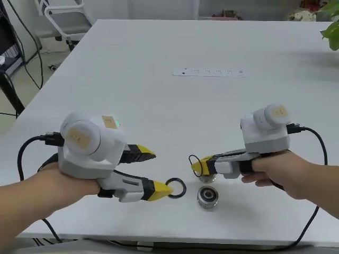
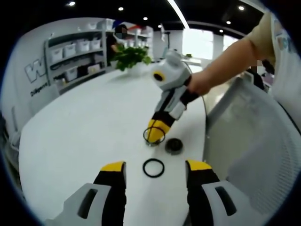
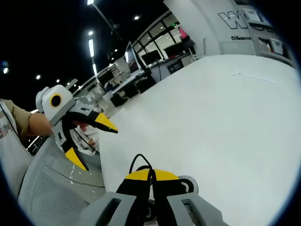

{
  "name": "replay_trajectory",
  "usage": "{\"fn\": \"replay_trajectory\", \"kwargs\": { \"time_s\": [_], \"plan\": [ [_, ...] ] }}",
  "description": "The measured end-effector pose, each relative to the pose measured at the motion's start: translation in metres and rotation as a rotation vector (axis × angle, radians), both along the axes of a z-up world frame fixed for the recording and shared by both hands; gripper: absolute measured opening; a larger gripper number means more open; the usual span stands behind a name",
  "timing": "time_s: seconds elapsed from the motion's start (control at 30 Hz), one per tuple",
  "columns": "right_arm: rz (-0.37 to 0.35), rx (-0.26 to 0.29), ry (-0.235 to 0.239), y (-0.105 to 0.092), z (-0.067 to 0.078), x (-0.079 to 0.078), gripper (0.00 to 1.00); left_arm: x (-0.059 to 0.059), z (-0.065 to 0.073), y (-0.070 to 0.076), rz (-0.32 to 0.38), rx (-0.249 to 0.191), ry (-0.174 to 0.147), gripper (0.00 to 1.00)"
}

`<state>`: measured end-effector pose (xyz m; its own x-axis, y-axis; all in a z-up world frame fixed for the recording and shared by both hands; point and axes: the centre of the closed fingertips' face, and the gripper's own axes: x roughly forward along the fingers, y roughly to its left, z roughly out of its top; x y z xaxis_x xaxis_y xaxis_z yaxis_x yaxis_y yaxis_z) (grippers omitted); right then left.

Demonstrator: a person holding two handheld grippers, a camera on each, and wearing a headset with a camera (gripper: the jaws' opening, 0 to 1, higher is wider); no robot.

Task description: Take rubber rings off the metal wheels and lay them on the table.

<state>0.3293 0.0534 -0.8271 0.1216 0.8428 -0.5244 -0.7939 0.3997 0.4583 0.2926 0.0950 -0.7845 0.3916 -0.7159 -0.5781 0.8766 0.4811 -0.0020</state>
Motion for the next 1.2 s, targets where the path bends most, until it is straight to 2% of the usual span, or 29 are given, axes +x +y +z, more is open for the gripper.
{"fn": "replay_trajectory", "kwargs": {
  "time_s": [0.07, 0.17, 0.3, 0.47, 0.9, 1.2],
  "plan": [
    [0.022, -0.024, -0.011, 0.002, -0.005, -0.001, 0.0, -0.002, 0.0, 0.002, 0.006, -0.002, 0.004, 0.52],
    [0.03, -0.049, 0.007, 0.008, -0.01, -0.003, 0.0, -0.003, -0.001, 0.004, 0.014, -0.004, 0.008, 0.52],
    [0.05, -0.101, 0.0, 0.01, -0.018, -0.005, 0.0, -0.005, -0.001, 0.007, 0.024, -0.008, 0.011, 0.52],
    [0.071, -0.163, -0.031, 0.01, -0.026, -0.003, 0.0, -0.006, -0.001, 0.01, 0.035, -0.009, 0.012, 0.52],
    [0.092, -0.204, -0.05, 0.017, -0.03, -0.001, 0.0, -0.005, -0.002, 0.016, 0.049, -0.006, 0.015, 0.52],
    [0.082, -0.203, -0.055, 0.018, -0.028, 0.002, 0.0, -0.005, -0.004, 0.017, 0.054, -0.002, 0.02, 0.52]
  ]
}}
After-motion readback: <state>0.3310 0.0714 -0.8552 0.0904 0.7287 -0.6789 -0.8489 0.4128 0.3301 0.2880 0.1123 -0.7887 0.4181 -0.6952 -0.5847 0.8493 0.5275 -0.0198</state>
